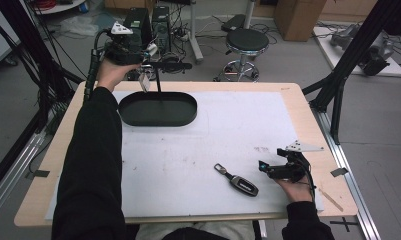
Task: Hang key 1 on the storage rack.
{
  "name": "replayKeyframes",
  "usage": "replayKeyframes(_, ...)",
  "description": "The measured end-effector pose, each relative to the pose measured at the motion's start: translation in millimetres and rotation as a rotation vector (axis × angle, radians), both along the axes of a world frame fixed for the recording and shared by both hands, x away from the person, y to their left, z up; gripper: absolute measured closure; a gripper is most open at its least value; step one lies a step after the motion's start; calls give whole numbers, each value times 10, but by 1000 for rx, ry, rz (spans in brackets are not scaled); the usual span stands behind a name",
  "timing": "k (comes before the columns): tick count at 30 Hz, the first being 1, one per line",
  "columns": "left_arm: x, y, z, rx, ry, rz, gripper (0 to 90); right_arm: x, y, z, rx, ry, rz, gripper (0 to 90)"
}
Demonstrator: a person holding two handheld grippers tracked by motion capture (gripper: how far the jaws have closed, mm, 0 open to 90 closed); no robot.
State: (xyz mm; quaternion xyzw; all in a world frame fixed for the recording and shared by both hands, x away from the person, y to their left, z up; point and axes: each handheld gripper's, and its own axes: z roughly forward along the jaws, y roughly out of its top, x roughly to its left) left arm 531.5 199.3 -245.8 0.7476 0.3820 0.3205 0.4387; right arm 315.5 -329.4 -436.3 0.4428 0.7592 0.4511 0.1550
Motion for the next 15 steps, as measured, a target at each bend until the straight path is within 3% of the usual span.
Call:
replayKeyframes(3,-10,48,-25,-29,49,-32,296,-3,-2,2,0,-2,-1,8)
replayKeyframes(5,-13,86,-46,-63,108,-61,148,0,-4,2,0,-4,-1,8)
replayKeyframes(9,-11,147,-74,-90,206,-86,52,2,6,3,-2,-2,2,8)
replayKeyframes(12,-43,165,-78,-100,218,-118,52,-1,7,5,0,1,-1,8)
replayKeyframes(15,-141,159,-82,-110,164,-145,52,0,-3,5,1,-4,-4,8)
